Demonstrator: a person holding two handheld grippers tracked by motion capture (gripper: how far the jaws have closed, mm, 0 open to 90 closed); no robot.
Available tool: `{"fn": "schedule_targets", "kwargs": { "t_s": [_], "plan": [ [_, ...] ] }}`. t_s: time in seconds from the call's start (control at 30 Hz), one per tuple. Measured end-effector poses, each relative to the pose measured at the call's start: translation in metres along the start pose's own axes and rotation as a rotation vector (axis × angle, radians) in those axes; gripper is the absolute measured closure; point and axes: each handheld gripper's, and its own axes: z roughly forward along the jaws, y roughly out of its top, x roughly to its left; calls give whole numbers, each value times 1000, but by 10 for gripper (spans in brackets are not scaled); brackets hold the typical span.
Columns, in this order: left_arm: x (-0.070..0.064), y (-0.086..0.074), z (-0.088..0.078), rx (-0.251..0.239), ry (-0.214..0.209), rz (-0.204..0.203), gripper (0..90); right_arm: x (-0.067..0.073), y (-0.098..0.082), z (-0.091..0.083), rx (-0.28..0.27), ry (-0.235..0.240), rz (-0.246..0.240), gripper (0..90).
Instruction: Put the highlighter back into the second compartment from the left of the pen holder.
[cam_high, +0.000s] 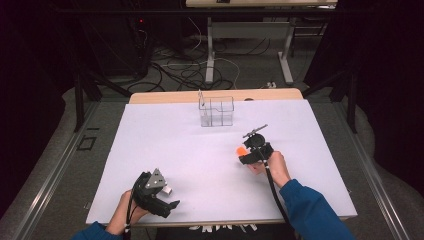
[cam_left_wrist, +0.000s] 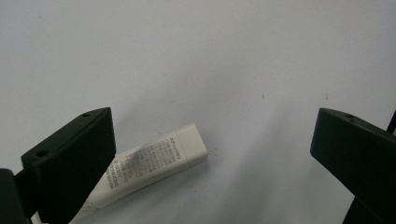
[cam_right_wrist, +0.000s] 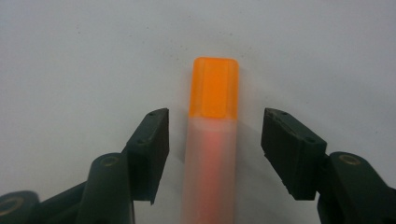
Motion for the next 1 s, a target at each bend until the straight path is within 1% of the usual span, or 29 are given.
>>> {"fn": "schedule_targets", "kwargs": {
  "t_s": [0.03, 0.07, 0.1, 0.13, 0.17, 0.2, 0.23, 0.33, 0.43, 0.47, 0.5, 0.57, 0.6, 0.67, 0.73, 0.77, 0.8, 0.83, 0.93, 0.97, 1.0],
  "plan": [
    [0, 0, 0, -5, 3, -1, 2, 1, 0, 1, -2, 4, 16, 450],
    [0, 0, 0, -4, 3, 0, 2, 0, 0, 3, -12, 2, 7, 461],
    [0, 0, 0, -2, 1, 0, 3, 1, 0, 3, 4, -5, 8, 473],
    [0, 0, 0, -2, 2, 1, 3, 1, 0, 3, 7, -11, 14, 486],
    [0, 0, 0, -2, 2, 1, 2, 1, 0, 4, 4, -9, 9, 496],
    [0, 0, 0, 1, -1, 1, 2, 2, 1, 4, 8, -13, 15, 507],
    [0, 0, 0, 1, -2, 2, 2, 2, 1, 4, 9, -14, 8, 515],
    [0, 0, 0, 1, -2, 2, 2, 2, 1, 7, 4, -21, 10, 538],
    [0, 0, 0, 1, -4, 3, 2, 2, 0, 9, 0, -18, 9, 557],
    [0, 0, 1, -4, 2, 3, 3, 2, 1, 8, 3, -19, 9, 566],
    [0, 0, 0, 2, -4, 4, 2, 3, 0, 8, 5, -20, 19, 572],
    [0, 0, 1, 1, -4, 4, 2, 3, 0, 9, -9, -16, 24, 582],
    [0, 0, 1, 1, -4, 4, 2, 2, 0, 9, -13, -14, 15, 587],
    [0, 0, 1, 2, -4, 5, 2, 2, 1, 8, 3, -21, 13, 598],
    [0, 1, 1, 5, -4, 6, 2, 3, 0, 9, -6, -18, 26, 610],
    [0, 1, 0, 7, -5, 6, 2, 4, 1, 8, 14, -23, 30, 618],
    [0, 1, 0, 7, -6, 6, 2, 4, 1, 8, 12, -24, 28, 626],
    [0, 1, 1, 5, -4, 6, 2, 4, 1, 9, -3, -22, 20, 631],
    [0, 1, 1, 5, -5, 6, 2, 3, 1, 8, 4, -20, 22, 636],
    [0, 1, 0, 7, -6, 6, 2, 3, 0, 8, 1, -18, 30, 637],
    [0, 1, 1, 7, -6, 6, 2, 3, 1, 7, 24, -24, 28, 638]
  ]
}}
